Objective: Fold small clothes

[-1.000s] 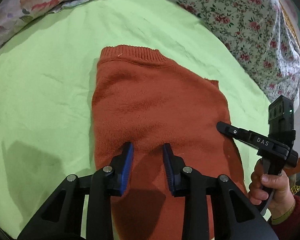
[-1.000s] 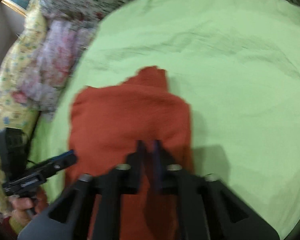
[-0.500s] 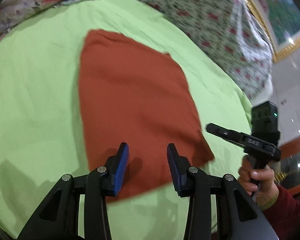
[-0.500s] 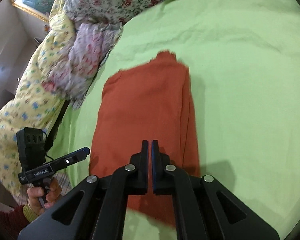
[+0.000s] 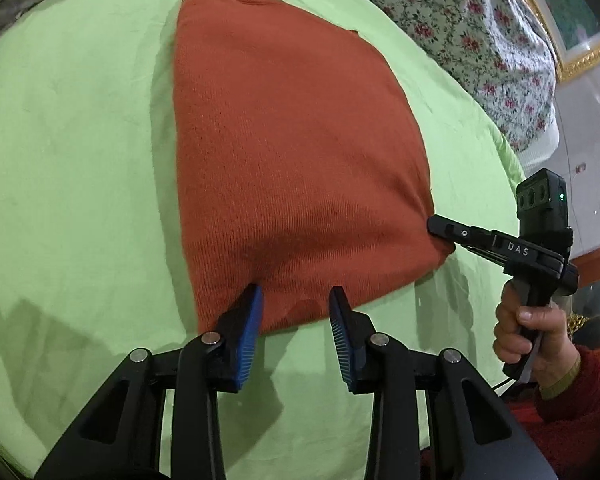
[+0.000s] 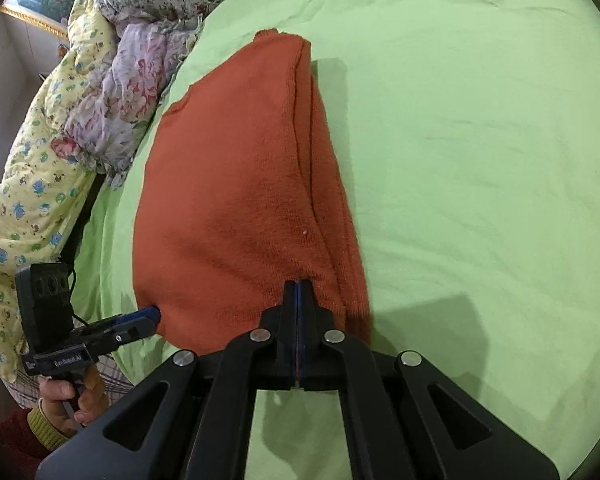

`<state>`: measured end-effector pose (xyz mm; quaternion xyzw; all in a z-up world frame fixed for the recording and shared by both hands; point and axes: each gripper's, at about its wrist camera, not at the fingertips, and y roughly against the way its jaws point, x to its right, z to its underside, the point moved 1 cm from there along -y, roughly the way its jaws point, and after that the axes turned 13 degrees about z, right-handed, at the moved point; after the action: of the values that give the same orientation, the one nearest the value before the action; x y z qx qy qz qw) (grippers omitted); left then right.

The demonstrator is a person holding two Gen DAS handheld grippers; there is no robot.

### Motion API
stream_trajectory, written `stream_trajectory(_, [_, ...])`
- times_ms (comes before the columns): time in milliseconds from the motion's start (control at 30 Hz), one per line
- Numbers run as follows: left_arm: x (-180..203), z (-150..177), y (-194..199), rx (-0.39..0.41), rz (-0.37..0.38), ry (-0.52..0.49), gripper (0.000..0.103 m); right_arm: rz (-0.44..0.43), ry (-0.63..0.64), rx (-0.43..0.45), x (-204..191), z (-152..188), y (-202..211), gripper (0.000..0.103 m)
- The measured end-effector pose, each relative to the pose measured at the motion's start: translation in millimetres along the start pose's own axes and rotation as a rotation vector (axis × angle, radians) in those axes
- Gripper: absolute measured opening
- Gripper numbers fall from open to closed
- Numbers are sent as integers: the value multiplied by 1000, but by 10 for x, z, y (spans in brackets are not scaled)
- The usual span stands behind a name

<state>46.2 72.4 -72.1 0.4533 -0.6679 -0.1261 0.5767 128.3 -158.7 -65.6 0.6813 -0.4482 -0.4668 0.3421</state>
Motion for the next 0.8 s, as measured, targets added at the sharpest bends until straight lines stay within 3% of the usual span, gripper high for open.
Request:
stream_trajectory(133, [68,55,115,18,-4,-4,47,19,-15,2,2,73,107,3])
stream_trajectory(300, [270,147,289,79,-65,-42,65,36,34,35,-154,220,349,3])
stream_trajectory(467, [373,340,462,149,-194,-78,77,76,137,59,-426,421,436,4])
stream_trajectory(633, [353,629,521,142,-319,-127,81,89,192,64,-535,599,489,4])
stream_trajectory(800, [296,897,530,109,-331,-142,81,94,195,67,-570,796,553,9])
